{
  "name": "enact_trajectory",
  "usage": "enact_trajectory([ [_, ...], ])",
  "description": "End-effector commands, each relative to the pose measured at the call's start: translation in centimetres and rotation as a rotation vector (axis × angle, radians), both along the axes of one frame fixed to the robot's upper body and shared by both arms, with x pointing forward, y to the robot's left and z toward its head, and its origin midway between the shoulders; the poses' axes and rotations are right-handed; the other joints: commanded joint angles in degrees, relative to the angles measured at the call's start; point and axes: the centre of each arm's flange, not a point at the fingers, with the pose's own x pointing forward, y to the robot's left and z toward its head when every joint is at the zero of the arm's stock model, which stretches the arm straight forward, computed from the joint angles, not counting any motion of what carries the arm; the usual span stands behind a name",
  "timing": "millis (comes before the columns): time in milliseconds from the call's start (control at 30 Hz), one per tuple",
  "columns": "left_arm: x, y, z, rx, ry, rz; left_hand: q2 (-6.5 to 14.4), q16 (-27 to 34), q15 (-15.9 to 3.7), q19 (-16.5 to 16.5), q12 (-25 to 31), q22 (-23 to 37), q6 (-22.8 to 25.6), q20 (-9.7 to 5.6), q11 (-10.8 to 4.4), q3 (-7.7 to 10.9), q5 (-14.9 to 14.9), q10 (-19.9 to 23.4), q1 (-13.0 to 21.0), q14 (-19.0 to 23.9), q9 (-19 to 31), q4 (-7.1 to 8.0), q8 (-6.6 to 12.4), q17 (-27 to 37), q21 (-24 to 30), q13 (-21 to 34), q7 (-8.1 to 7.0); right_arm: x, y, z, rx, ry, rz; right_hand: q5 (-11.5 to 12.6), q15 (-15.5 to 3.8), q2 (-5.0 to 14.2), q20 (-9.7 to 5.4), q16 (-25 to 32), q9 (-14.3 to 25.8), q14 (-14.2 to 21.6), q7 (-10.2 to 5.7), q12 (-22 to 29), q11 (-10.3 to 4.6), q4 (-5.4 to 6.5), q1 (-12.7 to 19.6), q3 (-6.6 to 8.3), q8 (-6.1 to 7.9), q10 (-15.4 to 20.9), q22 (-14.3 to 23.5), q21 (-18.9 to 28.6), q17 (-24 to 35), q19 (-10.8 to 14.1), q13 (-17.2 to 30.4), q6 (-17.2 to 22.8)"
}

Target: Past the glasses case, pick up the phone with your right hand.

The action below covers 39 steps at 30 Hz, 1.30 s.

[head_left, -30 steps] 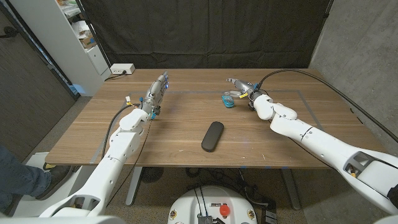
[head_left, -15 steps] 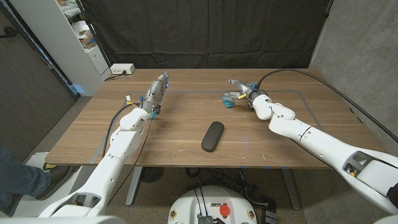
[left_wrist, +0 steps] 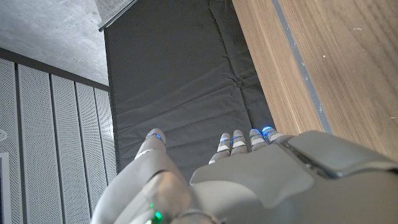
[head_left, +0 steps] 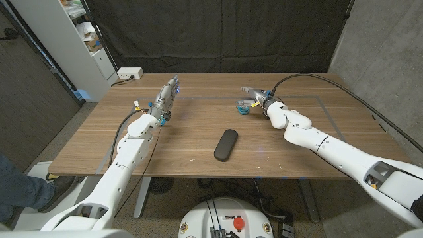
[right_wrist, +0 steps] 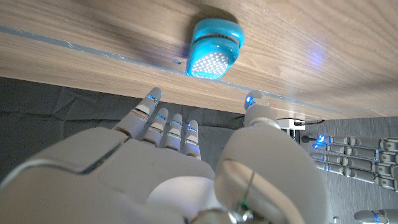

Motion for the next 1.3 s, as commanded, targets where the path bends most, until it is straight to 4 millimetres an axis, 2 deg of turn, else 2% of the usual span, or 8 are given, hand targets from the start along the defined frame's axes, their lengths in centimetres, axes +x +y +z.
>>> enact_trajectory([
  [33,-0.2,-0.1,-0.3,-0.002,0.004,-0.003,0.27,-0.06,0.09,-1.10,0.02,0.30,-0.16,0.37,-0.29,0.23,-0.11,-0.52,0.41,-0.61,0.28,-0.40,-0.09,0.14,-0.11,0.25,0.03,-0.1,0.1,-0.5,-0.034,0.017,-0.036,0.62,-0.22,0.05,0.36,-0.10,0.14,-0.57,-0.05,-0.18,0.23,-0.14,0.67,0.35,0.30,-0.31,0.06,-0.24,0.21,-0.56,0.18,0.46],
  [667,-0.7,-0.1,-1.2,-0.009,0.011,-0.003,0.36,-0.01,0.37,-1.26,0.03,0.31,-0.18,0.55,-0.23,0.21,-0.13,-0.55,0.53,-0.66,0.28,-0.59,-0.07,0.14,-0.11,0.25,0.07,-0.3,0.6,-0.8,-0.081,0.058,-0.064,0.99,0.05,-0.23,0.88,-0.02,0.17,-0.55,-0.03,-0.20,0.47,0.06,1.30,0.46,0.26,-0.64,0.08,-0.22,0.28,-0.87,0.19,0.38],
  [1200,-0.7,0.1,-1.7,-0.003,0.024,0.000,0.43,0.03,0.73,-1.27,0.07,0.31,-0.10,0.18,0.09,0.19,-0.15,-0.49,0.61,-0.62,0.28,-0.75,-0.04,0.13,-0.07,0.25,0.25,0.7,1.0,-1.1,-0.094,0.093,-0.068,1.25,0.06,-0.45,1.24,0.20,0.20,-0.05,-0.08,-0.08,0.58,0.22,1.66,0.50,0.25,-0.50,0.09,-0.10,0.35,-0.77,0.20,0.38],
  [1300,-0.6,0.3,-1.8,-0.006,0.027,0.003,0.44,0.03,0.84,-1.27,0.06,0.31,-0.09,0.23,0.08,0.19,-0.16,-0.51,0.63,-0.64,0.28,-0.78,-0.03,0.13,-0.06,0.26,0.23,1.1,1.0,-1.3,-0.092,0.105,-0.076,1.35,0.45,-0.55,1.82,0.18,0.21,-0.12,-0.13,-0.07,0.60,0.30,1.77,0.50,0.21,-0.54,0.09,-0.11,0.37,-0.86,0.21,0.27],
])
